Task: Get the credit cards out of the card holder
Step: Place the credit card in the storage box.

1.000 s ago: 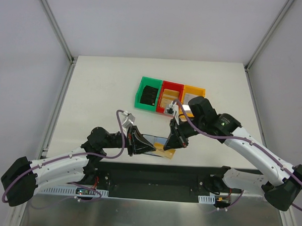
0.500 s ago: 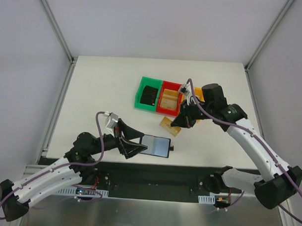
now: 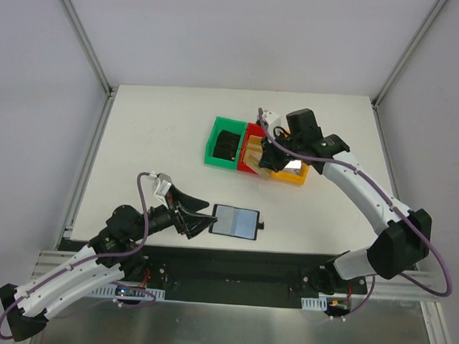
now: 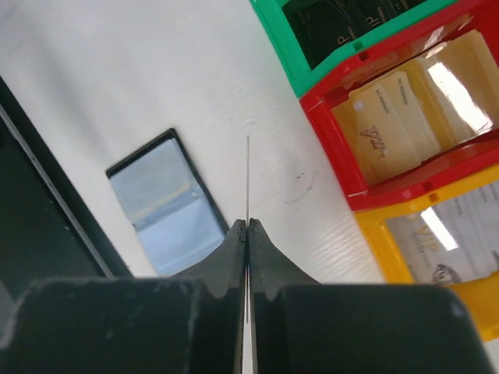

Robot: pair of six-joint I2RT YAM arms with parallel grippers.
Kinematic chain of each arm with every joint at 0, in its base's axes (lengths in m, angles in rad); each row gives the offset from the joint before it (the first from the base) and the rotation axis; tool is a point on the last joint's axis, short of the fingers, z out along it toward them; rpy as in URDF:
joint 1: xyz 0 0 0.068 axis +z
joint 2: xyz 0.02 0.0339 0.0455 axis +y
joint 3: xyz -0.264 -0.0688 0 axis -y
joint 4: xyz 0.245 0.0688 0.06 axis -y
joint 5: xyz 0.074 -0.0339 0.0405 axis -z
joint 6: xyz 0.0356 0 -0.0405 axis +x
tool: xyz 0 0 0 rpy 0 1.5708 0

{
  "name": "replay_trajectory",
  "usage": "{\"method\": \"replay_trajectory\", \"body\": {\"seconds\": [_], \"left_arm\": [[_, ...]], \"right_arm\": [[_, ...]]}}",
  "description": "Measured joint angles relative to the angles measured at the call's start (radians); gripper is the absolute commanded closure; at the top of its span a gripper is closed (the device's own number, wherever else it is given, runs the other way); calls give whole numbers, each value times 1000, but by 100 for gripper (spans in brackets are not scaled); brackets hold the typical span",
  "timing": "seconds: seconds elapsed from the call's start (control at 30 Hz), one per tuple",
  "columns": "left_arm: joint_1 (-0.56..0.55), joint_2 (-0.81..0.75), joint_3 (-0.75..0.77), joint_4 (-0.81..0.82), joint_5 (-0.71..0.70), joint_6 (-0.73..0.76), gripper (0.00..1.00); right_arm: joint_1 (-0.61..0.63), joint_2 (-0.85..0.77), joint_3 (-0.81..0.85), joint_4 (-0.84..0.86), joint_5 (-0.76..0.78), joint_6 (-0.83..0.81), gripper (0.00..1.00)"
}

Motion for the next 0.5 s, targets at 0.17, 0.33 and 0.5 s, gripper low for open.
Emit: {"method": "replay_trajectory", "body": {"seconds": [0.17,0.33,0.5], "left_arm": [[0,19,-5,-10,3,-10,27],[0,40,-6,-10,17,-21,27],[0,40,-9,-10,28,-26,27]], "right_arm": [[-29,60,13,9,-14,-203,100],[-66,182,94,29,-33,-332,100],[-96,291,154,53,-43,-386,100]]}}
